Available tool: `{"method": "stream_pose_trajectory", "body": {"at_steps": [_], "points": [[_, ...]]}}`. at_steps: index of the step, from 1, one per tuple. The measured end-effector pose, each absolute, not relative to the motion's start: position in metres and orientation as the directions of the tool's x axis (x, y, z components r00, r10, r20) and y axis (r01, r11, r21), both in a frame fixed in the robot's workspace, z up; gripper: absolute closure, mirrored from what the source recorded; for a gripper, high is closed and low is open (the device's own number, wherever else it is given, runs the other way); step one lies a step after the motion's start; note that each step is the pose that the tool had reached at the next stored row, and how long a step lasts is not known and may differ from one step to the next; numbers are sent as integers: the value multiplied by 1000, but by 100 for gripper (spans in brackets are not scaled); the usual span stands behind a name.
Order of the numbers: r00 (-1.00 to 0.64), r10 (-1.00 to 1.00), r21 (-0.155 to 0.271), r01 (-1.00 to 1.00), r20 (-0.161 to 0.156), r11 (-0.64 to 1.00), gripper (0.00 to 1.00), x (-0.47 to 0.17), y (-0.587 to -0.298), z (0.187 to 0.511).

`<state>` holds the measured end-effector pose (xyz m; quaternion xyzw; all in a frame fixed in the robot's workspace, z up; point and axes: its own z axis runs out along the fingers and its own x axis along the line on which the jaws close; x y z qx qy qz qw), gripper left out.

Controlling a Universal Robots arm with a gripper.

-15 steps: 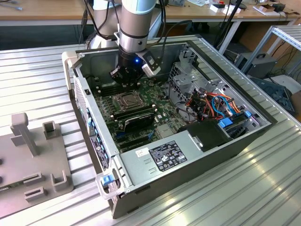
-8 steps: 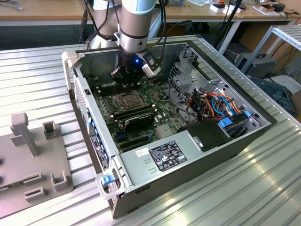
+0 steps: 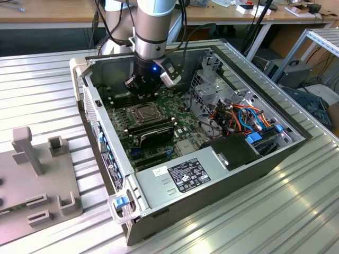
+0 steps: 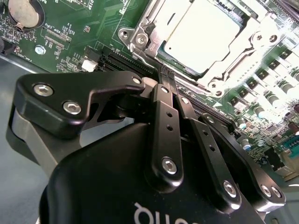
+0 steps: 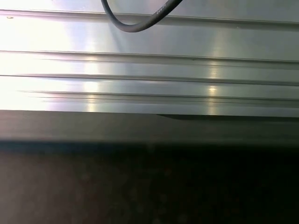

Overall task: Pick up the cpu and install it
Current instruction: 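Install the first cpu locking lever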

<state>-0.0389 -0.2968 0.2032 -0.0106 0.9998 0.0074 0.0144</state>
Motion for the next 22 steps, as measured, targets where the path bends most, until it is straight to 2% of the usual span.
{"method": "stream_pose_trajectory", "body": {"at_steps": [22], "points": [[-999,-21,15,-21,-29,1000,89,-32,-296,203]]}}
